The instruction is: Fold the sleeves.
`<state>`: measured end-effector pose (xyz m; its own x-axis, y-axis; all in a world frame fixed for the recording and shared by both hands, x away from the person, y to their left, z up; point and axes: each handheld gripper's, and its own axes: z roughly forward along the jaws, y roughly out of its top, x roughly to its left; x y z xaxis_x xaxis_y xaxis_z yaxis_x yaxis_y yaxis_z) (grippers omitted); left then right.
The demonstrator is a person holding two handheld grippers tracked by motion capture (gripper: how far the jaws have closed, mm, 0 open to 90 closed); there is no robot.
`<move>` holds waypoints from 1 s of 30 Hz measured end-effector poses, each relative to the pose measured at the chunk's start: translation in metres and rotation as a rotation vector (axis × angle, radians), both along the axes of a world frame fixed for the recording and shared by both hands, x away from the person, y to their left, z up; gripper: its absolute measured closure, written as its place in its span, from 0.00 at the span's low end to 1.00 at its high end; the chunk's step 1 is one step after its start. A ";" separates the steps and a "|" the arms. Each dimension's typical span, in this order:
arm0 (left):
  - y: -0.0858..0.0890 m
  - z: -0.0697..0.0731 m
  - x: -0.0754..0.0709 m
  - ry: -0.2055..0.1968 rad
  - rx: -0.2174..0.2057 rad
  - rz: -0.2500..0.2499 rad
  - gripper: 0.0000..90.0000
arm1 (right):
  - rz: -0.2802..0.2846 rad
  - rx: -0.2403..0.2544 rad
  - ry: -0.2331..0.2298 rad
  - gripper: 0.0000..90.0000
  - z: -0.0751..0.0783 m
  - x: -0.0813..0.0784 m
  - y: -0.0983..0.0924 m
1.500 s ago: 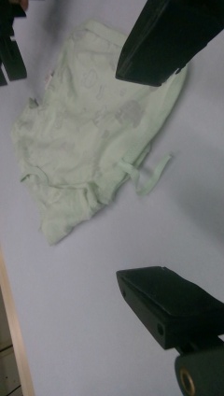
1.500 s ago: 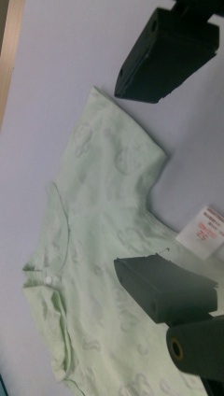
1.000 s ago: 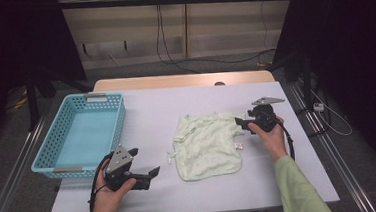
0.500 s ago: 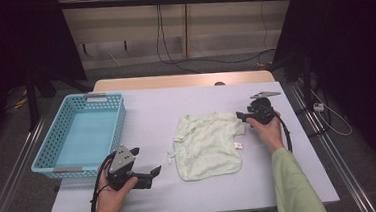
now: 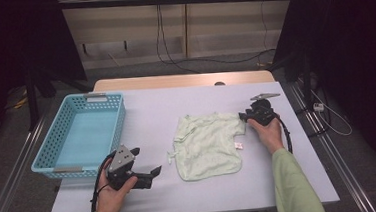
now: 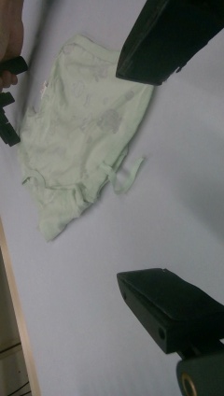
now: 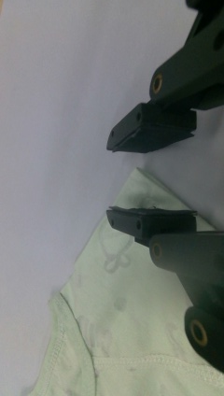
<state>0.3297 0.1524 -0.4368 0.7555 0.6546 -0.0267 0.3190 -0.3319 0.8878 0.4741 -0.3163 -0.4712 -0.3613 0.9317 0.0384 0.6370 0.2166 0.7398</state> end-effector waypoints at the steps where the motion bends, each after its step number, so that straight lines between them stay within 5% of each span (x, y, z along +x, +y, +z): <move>1: 0.000 0.000 0.000 -0.002 -0.005 -0.003 0.05 | 0.011 0.000 -0.001 0.76 0.000 0.000 0.001; 10: 0.000 0.000 0.001 0.004 -0.001 -0.004 0.04 | 0.036 0.025 0.007 0.95 0.000 -0.001 0.004; 30: 0.001 0.000 0.000 0.011 -0.003 -0.004 0.04 | 0.048 0.050 -0.045 0.97 0.013 -0.009 0.011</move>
<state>0.3301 0.1536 -0.4366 0.7580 0.6513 -0.0367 0.3273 -0.3311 0.8850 0.4653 -0.3054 -0.4584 -0.4083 0.9104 0.0673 0.5926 0.2083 0.7781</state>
